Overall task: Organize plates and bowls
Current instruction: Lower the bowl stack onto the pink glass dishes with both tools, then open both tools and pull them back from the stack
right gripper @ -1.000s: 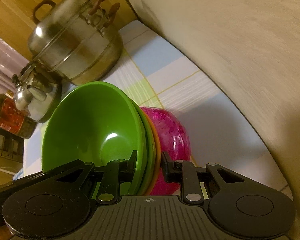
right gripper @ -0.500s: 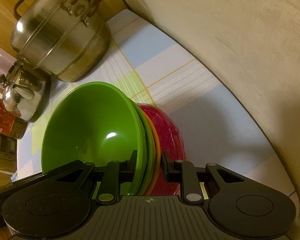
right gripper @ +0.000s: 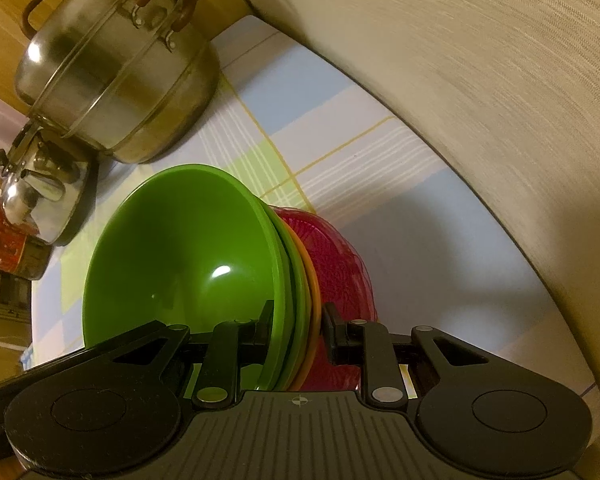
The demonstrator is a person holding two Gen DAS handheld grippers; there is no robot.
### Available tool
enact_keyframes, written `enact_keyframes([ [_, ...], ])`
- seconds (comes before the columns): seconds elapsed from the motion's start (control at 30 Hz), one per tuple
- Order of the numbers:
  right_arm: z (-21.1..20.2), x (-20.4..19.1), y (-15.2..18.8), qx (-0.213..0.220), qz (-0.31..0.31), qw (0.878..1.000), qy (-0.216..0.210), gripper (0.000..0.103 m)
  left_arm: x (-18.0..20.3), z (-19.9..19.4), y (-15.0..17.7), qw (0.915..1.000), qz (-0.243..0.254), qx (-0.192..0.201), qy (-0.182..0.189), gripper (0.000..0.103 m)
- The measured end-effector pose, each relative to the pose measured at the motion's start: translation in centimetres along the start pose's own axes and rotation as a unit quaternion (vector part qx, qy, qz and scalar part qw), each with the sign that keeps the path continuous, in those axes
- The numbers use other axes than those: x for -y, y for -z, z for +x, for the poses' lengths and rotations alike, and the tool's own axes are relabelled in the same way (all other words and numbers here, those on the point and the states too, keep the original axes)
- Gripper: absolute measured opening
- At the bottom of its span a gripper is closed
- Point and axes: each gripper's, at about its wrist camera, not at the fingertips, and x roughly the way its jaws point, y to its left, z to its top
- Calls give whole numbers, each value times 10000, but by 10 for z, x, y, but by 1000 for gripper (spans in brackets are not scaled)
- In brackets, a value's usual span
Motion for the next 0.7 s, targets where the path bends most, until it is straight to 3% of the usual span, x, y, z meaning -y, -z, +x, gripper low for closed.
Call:
enact_keyframes([
  [0.27,1,-4,1,68,-208,9997,61,25,-2,-1,-1,9999,-73,-17,102,24],
  [0.33,0,-6,3,147,-311,9994,64,29,-3,-1,-2,9999,-70,-24,119,25],
  [0.43,-4,-6,5,247,-367,9990,77,45,-3,-2,-2,9999,-66,1,115,28],
  [0.5,-7,-6,6,314,-372,9988,49,51,-5,-5,-1,9999,-109,50,107,38],
  [0.7,-16,-7,8,416,-385,9984,40,54,-8,-13,3,9997,-167,153,118,43],
])
